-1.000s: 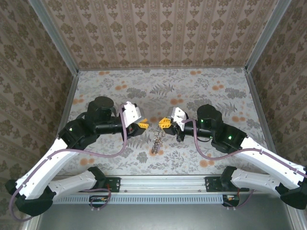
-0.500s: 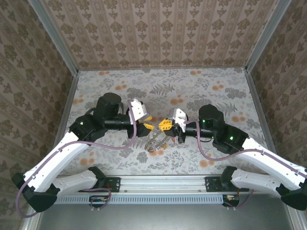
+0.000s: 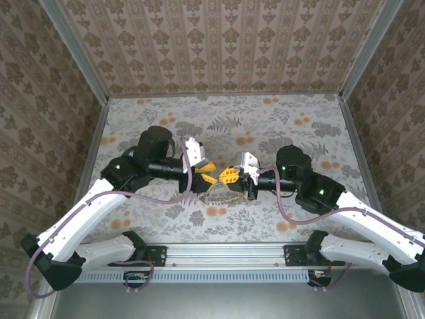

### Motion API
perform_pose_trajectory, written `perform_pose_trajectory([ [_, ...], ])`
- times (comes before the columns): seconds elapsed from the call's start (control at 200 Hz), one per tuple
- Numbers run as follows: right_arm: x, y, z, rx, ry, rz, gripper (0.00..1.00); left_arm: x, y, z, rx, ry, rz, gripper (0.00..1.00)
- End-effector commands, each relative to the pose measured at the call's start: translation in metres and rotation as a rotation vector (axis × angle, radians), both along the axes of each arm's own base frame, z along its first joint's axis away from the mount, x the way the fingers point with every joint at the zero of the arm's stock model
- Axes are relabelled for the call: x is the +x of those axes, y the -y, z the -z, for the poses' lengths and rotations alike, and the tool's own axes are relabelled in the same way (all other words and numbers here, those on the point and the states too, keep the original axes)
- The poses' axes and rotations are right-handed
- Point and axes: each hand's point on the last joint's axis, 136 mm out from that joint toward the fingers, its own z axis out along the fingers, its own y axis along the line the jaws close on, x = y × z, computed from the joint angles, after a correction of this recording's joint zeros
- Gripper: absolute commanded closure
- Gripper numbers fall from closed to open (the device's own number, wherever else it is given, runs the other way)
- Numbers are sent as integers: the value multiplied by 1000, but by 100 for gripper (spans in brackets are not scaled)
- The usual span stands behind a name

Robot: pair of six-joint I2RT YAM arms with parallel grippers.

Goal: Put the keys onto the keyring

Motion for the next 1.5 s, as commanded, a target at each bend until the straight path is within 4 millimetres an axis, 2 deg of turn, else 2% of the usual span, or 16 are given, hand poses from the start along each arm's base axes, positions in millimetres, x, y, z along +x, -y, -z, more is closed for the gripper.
perform_pose_trajectory([
  [0.0, -6, 1, -31, 85, 57, -29, 100, -12, 1, -11, -22, 8, 52, 53],
  [0.2, -8, 1, -33, 93, 54, -38, 100, -11, 3, -7, -10, 16, 53, 56],
  [0.525, -8, 0, -33, 94, 57, -42, 100, -10, 7, 9, 48, 8, 55, 59],
  [0.685, -8, 1, -33, 94, 57, -41, 100, -9, 8, 12, 59, 7, 51, 66],
  [0.92, -7, 2, -32, 94, 57, -32, 100, -10, 11, 11, 56, 10, 59, 82],
  [1.075, -6, 2, -32, 96, 55, -30, 100, -13, 12, 11, 50, 10, 63, 100],
  [1.495, -4, 7, -34, 103, 61, -3, 100, -15, 5, 0, -33, 4, 54, 100],
])
